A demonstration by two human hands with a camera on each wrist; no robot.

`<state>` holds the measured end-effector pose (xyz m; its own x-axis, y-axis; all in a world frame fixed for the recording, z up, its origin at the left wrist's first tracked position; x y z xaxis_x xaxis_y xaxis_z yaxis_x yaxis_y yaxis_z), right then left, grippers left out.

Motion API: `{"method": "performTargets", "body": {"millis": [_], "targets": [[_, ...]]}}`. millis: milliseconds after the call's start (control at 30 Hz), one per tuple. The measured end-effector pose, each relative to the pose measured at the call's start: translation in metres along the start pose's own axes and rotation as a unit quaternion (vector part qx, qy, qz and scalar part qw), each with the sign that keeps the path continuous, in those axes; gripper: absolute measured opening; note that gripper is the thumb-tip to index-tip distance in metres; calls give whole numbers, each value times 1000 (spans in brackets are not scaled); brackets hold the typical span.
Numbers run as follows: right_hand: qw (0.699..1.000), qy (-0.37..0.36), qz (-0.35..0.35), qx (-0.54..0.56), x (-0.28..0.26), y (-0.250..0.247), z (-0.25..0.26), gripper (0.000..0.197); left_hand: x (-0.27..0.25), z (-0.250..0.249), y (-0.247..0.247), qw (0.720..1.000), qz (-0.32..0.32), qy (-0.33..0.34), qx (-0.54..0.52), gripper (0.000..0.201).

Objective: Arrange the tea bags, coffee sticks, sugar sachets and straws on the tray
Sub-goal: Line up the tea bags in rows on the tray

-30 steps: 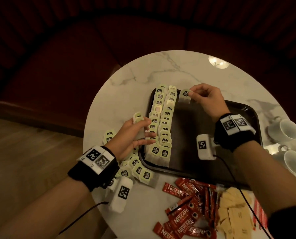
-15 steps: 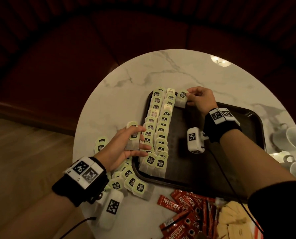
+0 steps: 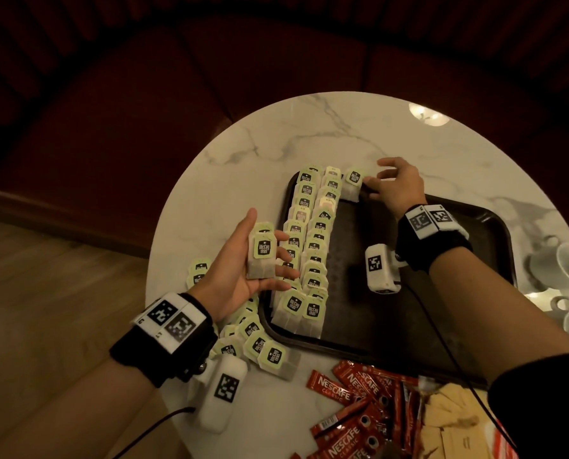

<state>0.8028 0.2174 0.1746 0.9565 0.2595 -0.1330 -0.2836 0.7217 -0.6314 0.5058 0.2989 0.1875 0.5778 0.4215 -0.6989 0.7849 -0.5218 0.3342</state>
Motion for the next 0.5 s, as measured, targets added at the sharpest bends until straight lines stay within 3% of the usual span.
{"method": "performTargets", "body": {"millis": [100,267,367,500], "targets": [[998,-52,-4,22,-25,-13,30,27,-2,-5,1,1000,-3,10,11,71],[966,-215,143,10,-118,-3,97,13,-7,-12,10,999,18,31,26,80],[937,-268,221,15,-166,5,116,11,-9,-12,14,998,21,33,45,84],[915,-327,233,-17,-191,14,122,18,-12,-15,20,997,32,47,56,84]]}}
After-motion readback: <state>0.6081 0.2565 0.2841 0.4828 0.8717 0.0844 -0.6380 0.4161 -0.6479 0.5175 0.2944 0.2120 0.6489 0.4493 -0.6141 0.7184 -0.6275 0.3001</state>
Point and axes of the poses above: each hand's wrist, its own x-axis towards the middle knuckle, its own y-axis out of the palm, z = x × y, the point moved 9 cm from there along x, towards the middle knuckle, and after that the axes turned 13 degrees about -z, right-handed, at the moved point
